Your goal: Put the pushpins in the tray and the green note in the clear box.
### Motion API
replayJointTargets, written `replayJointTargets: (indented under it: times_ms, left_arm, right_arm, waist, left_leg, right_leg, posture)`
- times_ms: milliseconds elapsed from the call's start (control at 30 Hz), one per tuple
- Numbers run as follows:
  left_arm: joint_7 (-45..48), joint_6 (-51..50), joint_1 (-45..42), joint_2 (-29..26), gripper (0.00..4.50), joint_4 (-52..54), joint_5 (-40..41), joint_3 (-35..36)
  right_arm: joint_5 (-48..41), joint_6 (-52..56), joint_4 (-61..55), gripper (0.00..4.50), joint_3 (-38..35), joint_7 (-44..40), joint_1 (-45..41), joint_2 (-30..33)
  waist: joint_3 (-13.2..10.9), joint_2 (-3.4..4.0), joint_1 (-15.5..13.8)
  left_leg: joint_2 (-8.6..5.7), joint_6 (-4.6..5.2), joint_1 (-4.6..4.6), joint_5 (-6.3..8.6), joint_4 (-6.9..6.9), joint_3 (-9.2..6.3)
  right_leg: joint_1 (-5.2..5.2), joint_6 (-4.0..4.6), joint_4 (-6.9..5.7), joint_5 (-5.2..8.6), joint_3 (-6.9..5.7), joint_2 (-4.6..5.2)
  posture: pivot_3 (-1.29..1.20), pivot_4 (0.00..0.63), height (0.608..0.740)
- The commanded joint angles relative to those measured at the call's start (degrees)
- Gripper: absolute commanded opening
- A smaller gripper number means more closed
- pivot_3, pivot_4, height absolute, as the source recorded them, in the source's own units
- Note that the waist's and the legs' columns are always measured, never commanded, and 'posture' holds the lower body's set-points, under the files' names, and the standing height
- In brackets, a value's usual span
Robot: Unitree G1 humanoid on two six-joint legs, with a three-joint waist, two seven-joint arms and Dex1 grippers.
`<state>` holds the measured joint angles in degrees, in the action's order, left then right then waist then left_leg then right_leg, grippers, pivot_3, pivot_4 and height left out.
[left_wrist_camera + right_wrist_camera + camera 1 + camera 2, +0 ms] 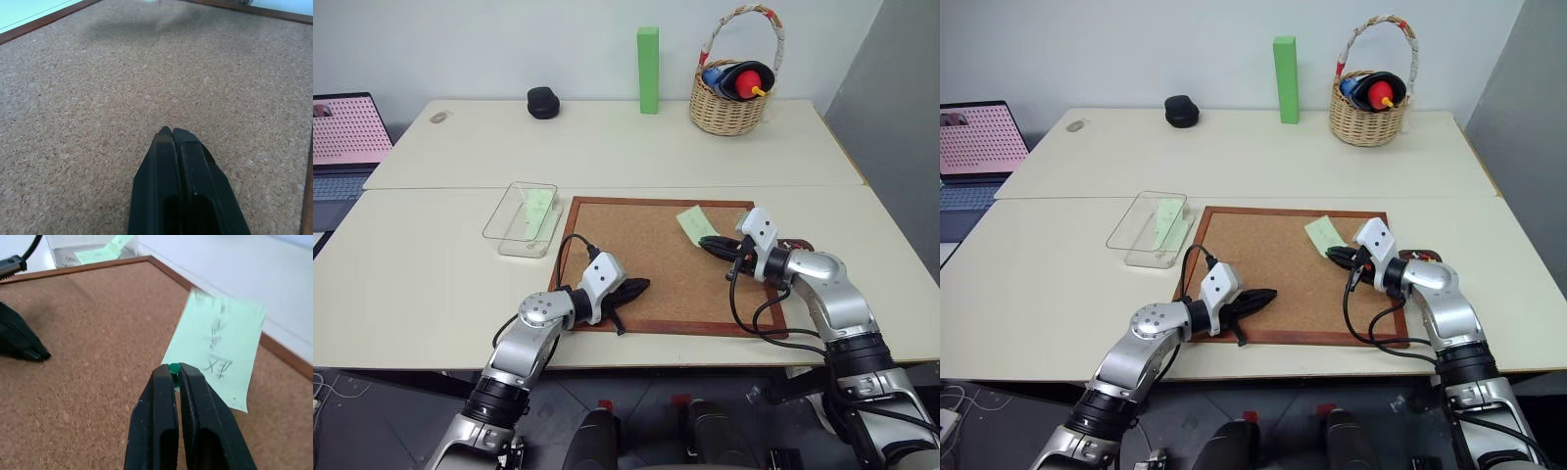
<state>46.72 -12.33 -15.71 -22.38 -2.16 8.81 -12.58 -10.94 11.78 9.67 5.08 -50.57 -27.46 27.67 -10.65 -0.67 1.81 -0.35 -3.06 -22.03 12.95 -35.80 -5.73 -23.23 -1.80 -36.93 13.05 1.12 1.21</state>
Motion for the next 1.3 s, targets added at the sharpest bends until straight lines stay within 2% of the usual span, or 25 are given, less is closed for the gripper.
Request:
replayJointTargets:
  times_ms: [33, 133, 167, 233, 300, 333, 633, 767, 933, 1300]
  left_arm:
    - [-1.0, 2.1, 0.1, -0.1, 0.00, -1.1, -2.4, -0.9]
    - [-1.8, 5.9, -1.4, -0.3, 0.00, 0.6, -3.6, -0.4]
    - [-1.9, 6.3, -2.0, -0.1, 0.32, 1.3, -3.3, 0.1]
    - [-1.8, 4.6, -3.1, 0.7, 0.55, 3.0, -1.0, 1.5]
    - [-2.1, 1.5, -3.9, 2.1, 1.05, 4.8, 2.5, 3.2]
    - [-2.3, 0.1, -4.2, 2.7, 1.14, 5.5, 3.9, 4.0]
    - [-6.7, -15.8, -7.0, 9.7, 2.80, 9.5, 17.2, 9.6]
    - [-10.1, -21.6, -9.2, 13.9, 3.54, 8.1, 22.8, 12.1]
    - [-15.3, -24.0, -13.0, 19.4, 4.49, 2.4, 25.7, 15.5]
    - [-16.4, -26.3, -21.5, 25.2, 4.49, -9.5, 28.9, 18.4]
  right_arm:
    - [-1.2, 0.8, -3.4, 0.07, -1.1, -1.4, -1.0, 1.6]
    - [-1.4, 2.0, -4.9, 0.07, -1.2, -1.5, -1.4, 2.2]
    - [-1.4, 2.3, -5.2, 0.00, -1.2, -1.5, -1.7, 2.3]
    - [-1.2, 2.7, -5.8, 0.00, -1.1, -1.4, -2.1, 2.3]
    - [-1.0, 2.8, -6.2, 0.00, -1.1, -1.3, -2.4, 2.3]
    - [-0.8, 2.6, -6.4, 0.00, -1.0, -1.3, -2.6, 2.3]
    - [0.3, 0.6, -7.6, 0.00, -0.4, -1.1, -3.4, 2.1]
    - [0.5, 0.2, -8.7, 0.00, -0.4, -0.9, -3.6, 2.1]
    - [0.5, 0.1, -10.3, 0.00, -0.3, -0.9, -3.7, 2.5]
    - [0.5, 0.6, -12.1, 0.00, 0.1, -0.7, -4.1, 2.7]
  waist:
    - [0.0, 0.00, 0.0]
    - [0.0, -0.02, 0.0]
    - [0.0, -0.04, -0.1]
    - [-0.1, -0.11, -0.1]
    - [-0.1, -0.14, -0.1]
    - [-0.1, -0.15, -0.1]
    - [-0.1, -0.17, 0.0]
    - [-0.1, -0.20, 0.0]
    - [-0.2, -0.21, -0.1]
    - [-0.2, -0.24, 0.0]
  left_leg:
    - [-0.01, 0.00, -0.01, 0.00, 0.00, 0.00]
    - [-0.01, 0.00, -0.02, 0.00, 0.00, -0.01]
    - [-0.01, 0.00, -0.03, 0.00, -0.01, -0.01]
    - [0.00, 0.00, -0.08, 0.00, -0.02, -0.01]
    - [0.00, 0.00, -0.13, 0.00, -0.03, -0.02]
    - [-0.01, 0.00, -0.13, 0.00, -0.03, -0.02]
    - [-0.01, 0.00, -0.36, 0.00, -0.04, -0.15]
    - [-0.02, -0.01, -0.37, 0.00, -0.06, -0.16]
    - [-0.03, -0.01, -0.38, -0.01, -0.08, -0.18]
    - [-0.07, -0.02, -0.42, -0.01, -0.12, -0.19]
  right_leg:
    - [0.00, 0.00, 0.00, 0.00, 0.00, 0.00]
    - [0.00, 0.00, 0.00, 0.00, 0.00, 0.01]
    - [-0.01, 0.01, 0.00, 0.00, 0.00, 0.01]
    - [-0.05, 0.00, -0.01, 0.00, 0.00, 0.01]
    - [-0.08, -0.03, 0.00, -0.02, -0.03, 0.01]
    - [-0.07, -0.05, 0.00, -0.03, -0.02, 0.01]
    - [-0.20, -0.26, 0.02, -0.15, -0.14, 0.00]
    - [-0.20, -0.27, 0.02, -0.16, -0.14, 0.00]
    - [-0.20, -0.27, 0.03, -0.16, -0.15, -0.01]
    - [-0.20, -0.29, 0.04, -0.17, -0.16, 0.00]
  posture:
    - [0.00, 0.150, 0.740]
    - [0.00, 0.150, 0.740]
    - [0.00, 0.150, 0.740]
    - [0.00, 0.150, 0.740]
    - [0.00, 0.150, 0.740]
    - [0.00, 0.150, 0.740]
    - [0.00, 0.150, 0.740]
    - [0.00, 0.150, 0.740]
    - [0.00, 0.150, 0.740]
    - [0.00, 0.150, 0.740]
